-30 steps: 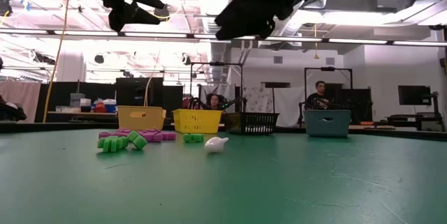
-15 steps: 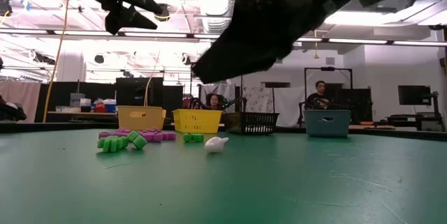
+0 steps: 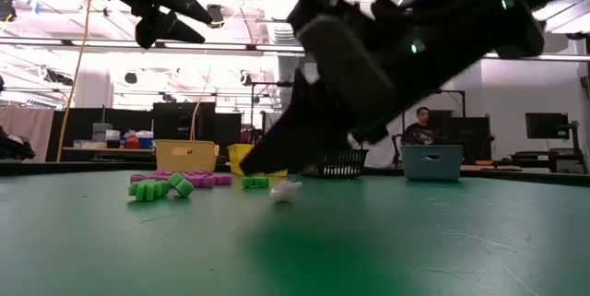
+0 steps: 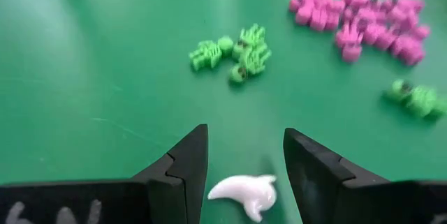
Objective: Sort Halloween decoration
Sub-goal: Put the white ghost toy into the black bin
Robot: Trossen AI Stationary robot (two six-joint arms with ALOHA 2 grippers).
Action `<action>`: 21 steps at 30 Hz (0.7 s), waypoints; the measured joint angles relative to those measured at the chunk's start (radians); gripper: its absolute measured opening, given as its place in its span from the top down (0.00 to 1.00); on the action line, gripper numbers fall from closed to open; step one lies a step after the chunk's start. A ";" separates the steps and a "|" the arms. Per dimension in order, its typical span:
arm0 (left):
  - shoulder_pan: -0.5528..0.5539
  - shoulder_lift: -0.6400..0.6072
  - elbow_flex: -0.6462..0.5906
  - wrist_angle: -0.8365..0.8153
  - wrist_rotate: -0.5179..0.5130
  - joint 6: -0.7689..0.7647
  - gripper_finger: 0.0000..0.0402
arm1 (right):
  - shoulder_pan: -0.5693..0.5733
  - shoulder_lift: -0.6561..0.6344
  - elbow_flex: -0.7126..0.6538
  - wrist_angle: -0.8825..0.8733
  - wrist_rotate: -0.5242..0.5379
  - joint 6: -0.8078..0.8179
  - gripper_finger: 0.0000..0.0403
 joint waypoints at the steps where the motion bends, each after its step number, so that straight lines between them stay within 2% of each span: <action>1: 0.000 0.000 0.000 0.001 -0.001 -0.003 0.42 | 0.004 0.013 0.000 0.010 0.003 0.022 0.55; 11: -0.001 0.000 0.000 0.002 -0.003 -0.020 0.42 | 0.077 0.110 0.003 -0.002 0.196 0.178 0.55; 16: -0.001 0.000 0.000 0.002 -0.005 -0.033 0.42 | 0.080 0.135 0.002 0.002 0.209 0.223 0.57; 21: -0.001 0.000 0.000 0.003 -0.005 -0.056 0.42 | 0.070 0.136 0.002 -0.015 0.198 0.240 0.65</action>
